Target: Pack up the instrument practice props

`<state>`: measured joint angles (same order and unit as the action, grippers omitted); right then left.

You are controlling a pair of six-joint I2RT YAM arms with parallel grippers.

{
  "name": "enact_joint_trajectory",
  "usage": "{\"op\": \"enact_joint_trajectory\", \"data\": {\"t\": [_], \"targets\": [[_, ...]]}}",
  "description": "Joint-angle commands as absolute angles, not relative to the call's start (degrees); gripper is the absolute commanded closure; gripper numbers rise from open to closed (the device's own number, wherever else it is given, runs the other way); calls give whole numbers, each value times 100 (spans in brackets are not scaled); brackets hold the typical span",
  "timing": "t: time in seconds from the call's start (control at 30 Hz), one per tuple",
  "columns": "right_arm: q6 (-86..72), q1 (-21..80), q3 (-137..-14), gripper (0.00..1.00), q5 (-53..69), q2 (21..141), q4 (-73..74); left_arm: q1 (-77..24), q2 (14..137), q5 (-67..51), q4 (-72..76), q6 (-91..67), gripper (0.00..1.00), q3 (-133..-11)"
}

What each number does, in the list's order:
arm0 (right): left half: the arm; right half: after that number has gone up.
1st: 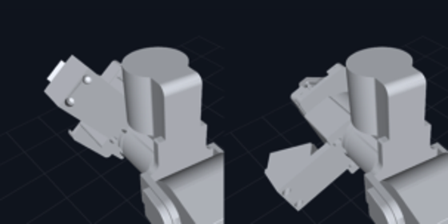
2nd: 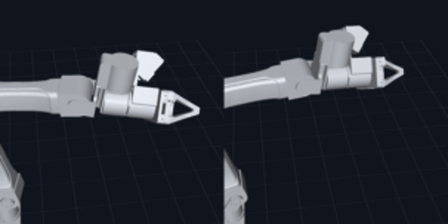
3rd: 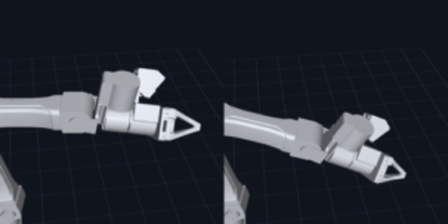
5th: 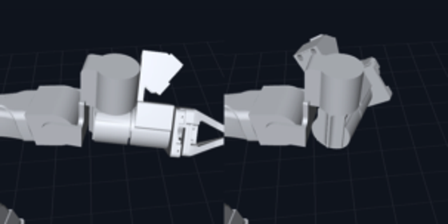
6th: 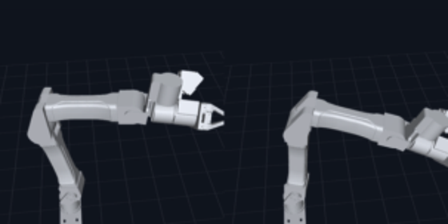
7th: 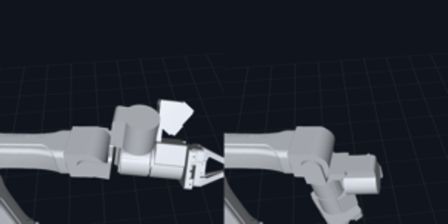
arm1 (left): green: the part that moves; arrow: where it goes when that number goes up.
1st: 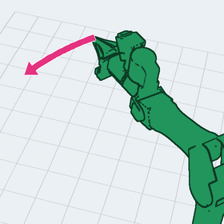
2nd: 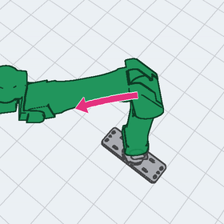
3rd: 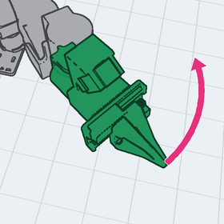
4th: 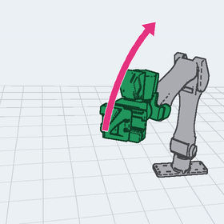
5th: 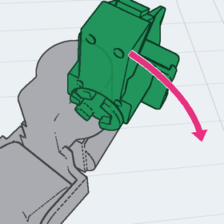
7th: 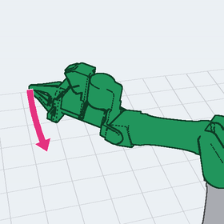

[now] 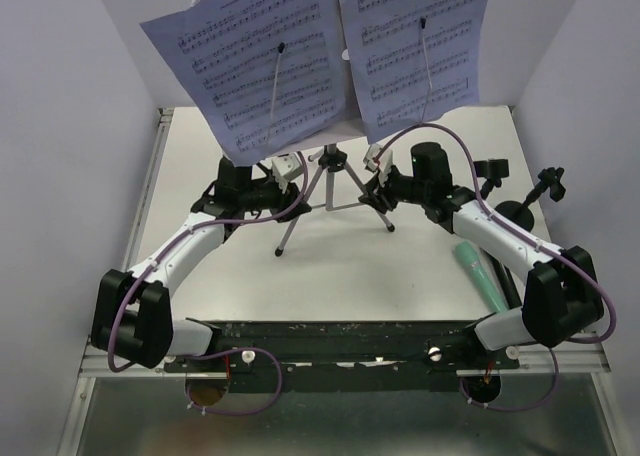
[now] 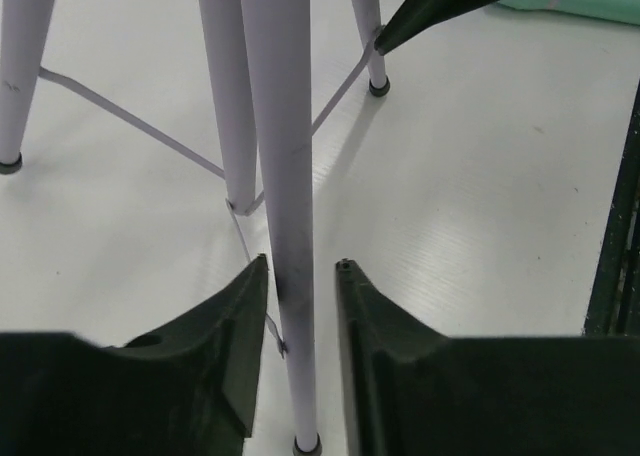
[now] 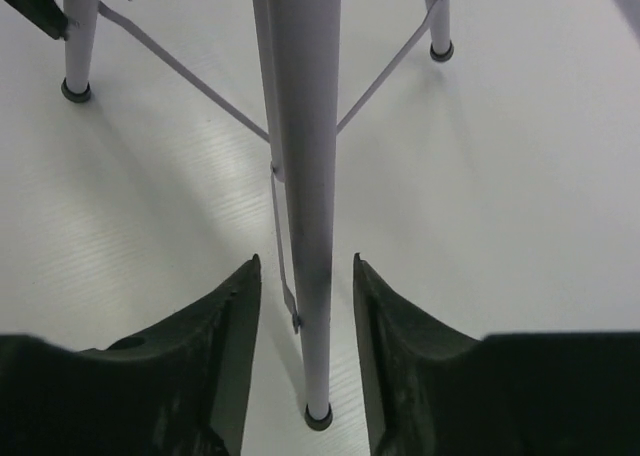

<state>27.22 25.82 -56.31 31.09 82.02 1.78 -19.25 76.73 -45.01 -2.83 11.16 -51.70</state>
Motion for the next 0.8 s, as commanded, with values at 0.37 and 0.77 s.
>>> {"op": "enact_joint_trajectory", "data": {"t": [0.37, 0.77], "targets": [[2794, 2602, -6021, 39, 2567, 7717, 1845, -1802, 6830, -4088, -756, 1072, 34, -4799], [2322, 2610, -5660, 34, 3137, 6041, 3716, -1775, 4759, -3885, -3347, 2268, 17, -4114]]}}
